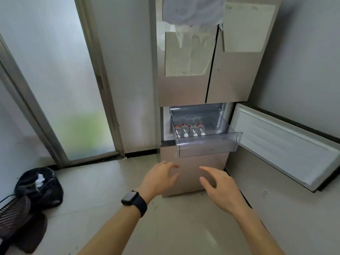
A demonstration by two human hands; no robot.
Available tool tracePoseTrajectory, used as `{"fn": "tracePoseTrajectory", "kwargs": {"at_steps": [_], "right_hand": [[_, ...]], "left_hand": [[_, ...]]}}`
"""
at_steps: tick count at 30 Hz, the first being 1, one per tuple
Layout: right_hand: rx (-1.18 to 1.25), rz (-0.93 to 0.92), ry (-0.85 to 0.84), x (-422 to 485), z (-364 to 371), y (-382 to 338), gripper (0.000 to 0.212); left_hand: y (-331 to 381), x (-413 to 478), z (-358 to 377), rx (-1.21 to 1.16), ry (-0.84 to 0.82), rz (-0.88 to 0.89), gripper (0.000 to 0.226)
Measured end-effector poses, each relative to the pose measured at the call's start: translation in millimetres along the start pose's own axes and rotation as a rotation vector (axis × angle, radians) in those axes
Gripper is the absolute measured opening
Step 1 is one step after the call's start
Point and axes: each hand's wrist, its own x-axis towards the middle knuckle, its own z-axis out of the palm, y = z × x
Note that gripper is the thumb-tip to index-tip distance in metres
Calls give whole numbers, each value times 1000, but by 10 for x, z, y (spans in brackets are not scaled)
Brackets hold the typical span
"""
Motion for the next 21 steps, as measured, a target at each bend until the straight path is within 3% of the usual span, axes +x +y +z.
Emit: {"fn": "tracePoseTrajectory", "kwargs": {"at_steps": [12, 17, 21], "right_hand": [[34, 190, 5, 2069, -458, 1335, 51], [64, 229, -103, 3087, -361, 2013, 61], [29, 198, -222, 3890, -217, 2518, 59]], "left_hand": [[439, 2606, 193, -65, -88, 67, 41], [422, 3627, 594, -168, -167, -58, 45], [353, 4383, 965, -341, -227, -260, 45]]}}
